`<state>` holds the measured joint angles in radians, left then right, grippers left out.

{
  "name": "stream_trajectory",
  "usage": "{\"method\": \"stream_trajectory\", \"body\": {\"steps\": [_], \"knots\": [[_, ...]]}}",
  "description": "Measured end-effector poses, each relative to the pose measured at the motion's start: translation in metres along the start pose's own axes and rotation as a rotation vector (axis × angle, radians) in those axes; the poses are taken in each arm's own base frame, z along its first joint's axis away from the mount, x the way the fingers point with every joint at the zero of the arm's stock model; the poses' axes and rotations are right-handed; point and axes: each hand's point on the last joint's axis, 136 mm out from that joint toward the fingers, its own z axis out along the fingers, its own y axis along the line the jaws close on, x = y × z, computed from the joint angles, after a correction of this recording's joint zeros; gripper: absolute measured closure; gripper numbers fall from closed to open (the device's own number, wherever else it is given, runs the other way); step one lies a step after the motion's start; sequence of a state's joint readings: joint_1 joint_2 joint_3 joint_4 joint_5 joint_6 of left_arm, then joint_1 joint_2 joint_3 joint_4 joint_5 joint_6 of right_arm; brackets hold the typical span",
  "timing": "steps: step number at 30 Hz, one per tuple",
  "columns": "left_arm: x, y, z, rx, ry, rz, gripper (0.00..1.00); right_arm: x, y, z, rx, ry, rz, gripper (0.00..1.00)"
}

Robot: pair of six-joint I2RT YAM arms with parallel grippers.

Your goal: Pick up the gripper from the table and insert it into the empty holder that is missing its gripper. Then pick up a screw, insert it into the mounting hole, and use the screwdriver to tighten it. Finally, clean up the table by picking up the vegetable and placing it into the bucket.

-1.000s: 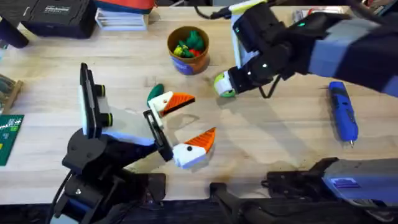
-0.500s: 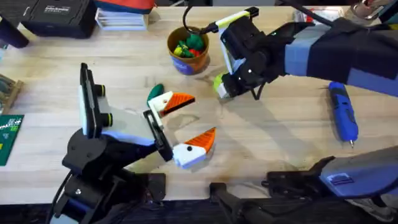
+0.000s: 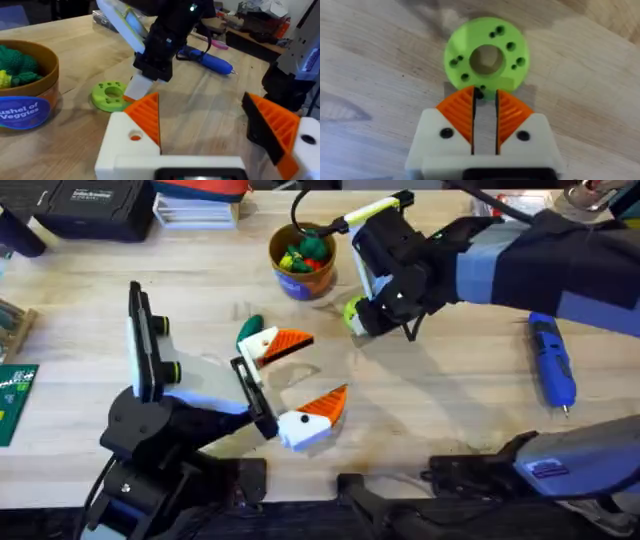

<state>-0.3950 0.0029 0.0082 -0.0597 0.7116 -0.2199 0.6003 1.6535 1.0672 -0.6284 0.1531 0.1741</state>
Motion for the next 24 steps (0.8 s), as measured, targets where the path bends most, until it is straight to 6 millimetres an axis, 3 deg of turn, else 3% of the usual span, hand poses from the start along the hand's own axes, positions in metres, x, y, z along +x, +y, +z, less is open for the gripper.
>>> {"method": "stream_trajectory", "body": {"steps": [4, 13, 20, 24], "knots": [[0.0, 0.0, 0.0, 0.0, 0.0, 0.0, 0.015, -0.002, 0.003, 0.0, -0.012, -0.007, -0.003, 0.798], [0.0, 0.0, 0.0, 0.0, 0.0, 0.0, 0.015, -0.003, 0.006, -0.001, -0.023, -0.011, -0.024, 0.634], [0.0, 0.0, 0.0, 0.0, 0.0, 0.0, 0.015, -0.024, 0.008, -0.011, -0.032, -0.068, -0.023, 0.615], [0.0, 0.0, 0.0, 0.0, 0.0, 0.0, 0.015, -0.025, 0.008, -0.012, -0.033, -0.072, -0.023, 0.604]]}}
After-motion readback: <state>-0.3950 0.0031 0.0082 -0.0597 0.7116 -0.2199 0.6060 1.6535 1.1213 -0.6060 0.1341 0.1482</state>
